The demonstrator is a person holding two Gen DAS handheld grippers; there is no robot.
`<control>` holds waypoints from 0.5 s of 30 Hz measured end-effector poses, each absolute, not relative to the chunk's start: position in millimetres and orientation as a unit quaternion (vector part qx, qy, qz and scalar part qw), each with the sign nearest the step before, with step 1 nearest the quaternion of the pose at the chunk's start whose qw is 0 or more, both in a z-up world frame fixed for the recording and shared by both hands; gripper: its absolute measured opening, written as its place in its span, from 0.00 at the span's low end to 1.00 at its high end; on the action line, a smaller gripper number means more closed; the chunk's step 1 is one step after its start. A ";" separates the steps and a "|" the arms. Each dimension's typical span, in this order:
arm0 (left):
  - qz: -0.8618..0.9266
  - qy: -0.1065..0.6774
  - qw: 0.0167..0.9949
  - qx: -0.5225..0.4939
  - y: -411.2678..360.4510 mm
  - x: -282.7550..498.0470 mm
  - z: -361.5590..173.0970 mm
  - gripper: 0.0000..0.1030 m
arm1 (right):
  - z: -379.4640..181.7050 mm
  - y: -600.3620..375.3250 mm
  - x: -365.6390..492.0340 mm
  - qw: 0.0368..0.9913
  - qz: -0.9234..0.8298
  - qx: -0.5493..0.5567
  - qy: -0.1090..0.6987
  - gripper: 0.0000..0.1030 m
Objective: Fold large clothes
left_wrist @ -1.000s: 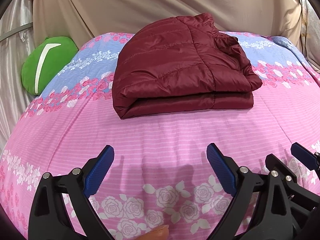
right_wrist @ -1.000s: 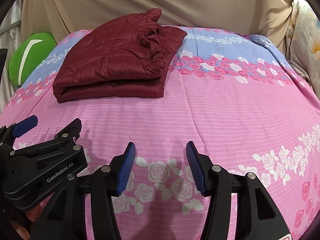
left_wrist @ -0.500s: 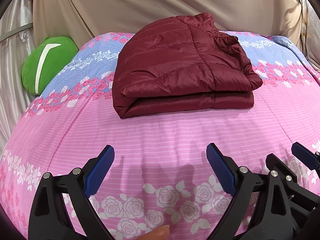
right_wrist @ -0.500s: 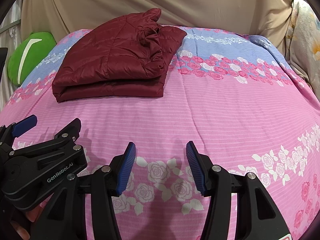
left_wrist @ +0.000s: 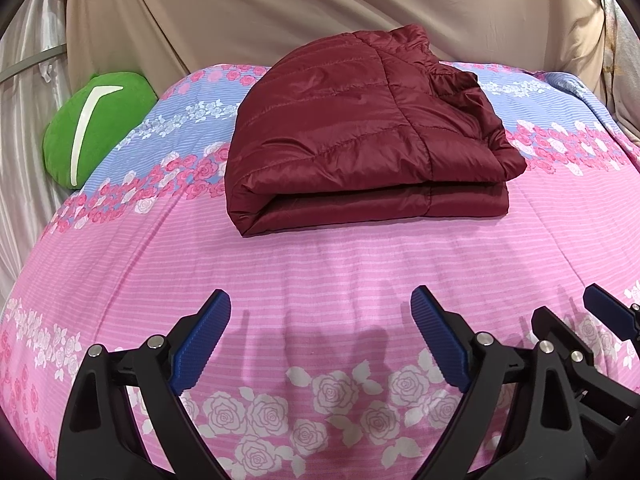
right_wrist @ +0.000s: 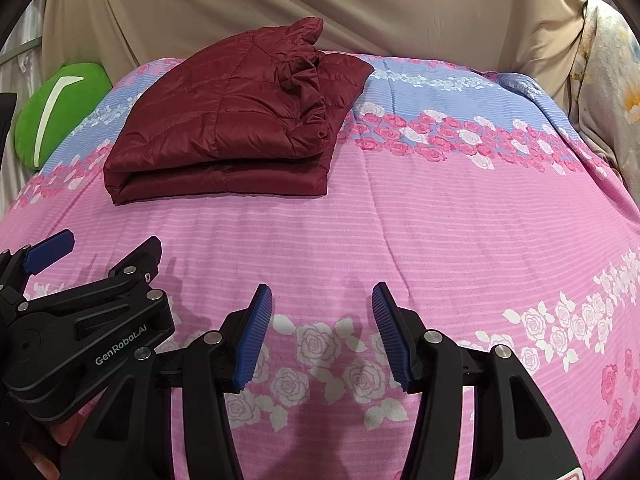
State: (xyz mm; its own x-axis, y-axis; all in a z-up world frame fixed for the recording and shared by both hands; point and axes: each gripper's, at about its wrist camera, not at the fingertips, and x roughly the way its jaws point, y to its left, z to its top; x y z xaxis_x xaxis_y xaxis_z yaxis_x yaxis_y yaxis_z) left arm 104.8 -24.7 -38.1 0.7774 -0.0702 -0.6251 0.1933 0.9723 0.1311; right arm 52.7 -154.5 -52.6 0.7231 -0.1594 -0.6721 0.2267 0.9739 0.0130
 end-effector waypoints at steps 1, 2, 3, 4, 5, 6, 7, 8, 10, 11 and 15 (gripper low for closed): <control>-0.071 0.326 0.938 0.094 -24.6 104.6 -38.1 0.85 | -52.6 -154.8 52.7 0.927 -0.104 0.047 0.357 0.51; -0.070 0.326 0.938 0.094 -24.4 104.6 -38.3 0.85 | -52.6 -154.6 52.6 0.927 -0.104 0.047 0.357 0.51; -0.068 0.326 0.938 0.093 -24.3 104.1 -38.8 0.85 | -52.7 -154.9 52.1 0.927 -0.104 0.046 0.357 0.51; -0.067 0.326 0.938 0.092 -24.5 103.8 -39.1 0.85 | -52.2 -154.1 52.3 0.927 -0.105 0.046 0.356 0.51; -0.067 0.326 0.938 0.092 -24.2 103.6 -39.3 0.85 | -51.9 -153.9 52.2 0.927 -0.105 0.045 0.356 0.51; -0.067 0.326 0.939 0.093 -24.0 103.4 -39.2 0.85 | -51.7 -154.1 52.5 0.927 -0.105 0.045 0.356 0.51; -0.066 0.326 0.939 0.092 -24.1 103.3 -39.4 0.85 | -51.7 -154.4 52.3 0.928 -0.105 0.045 0.356 0.51; -0.067 0.326 0.939 0.092 -24.0 103.7 -39.3 0.85 | -51.7 -154.6 52.2 0.928 -0.105 0.044 0.356 0.51; -0.068 0.326 0.938 0.092 -23.5 103.5 -39.4 0.84 | -51.9 -155.0 52.4 0.928 -0.104 0.044 0.356 0.51; -0.068 0.326 0.938 0.092 -23.7 103.4 -39.2 0.84 | -51.7 -155.3 52.2 0.928 -0.104 0.043 0.356 0.51; -0.067 0.326 0.939 0.091 -23.2 102.6 -39.5 0.84 | -50.0 -155.1 51.6 0.928 -0.106 0.042 0.354 0.51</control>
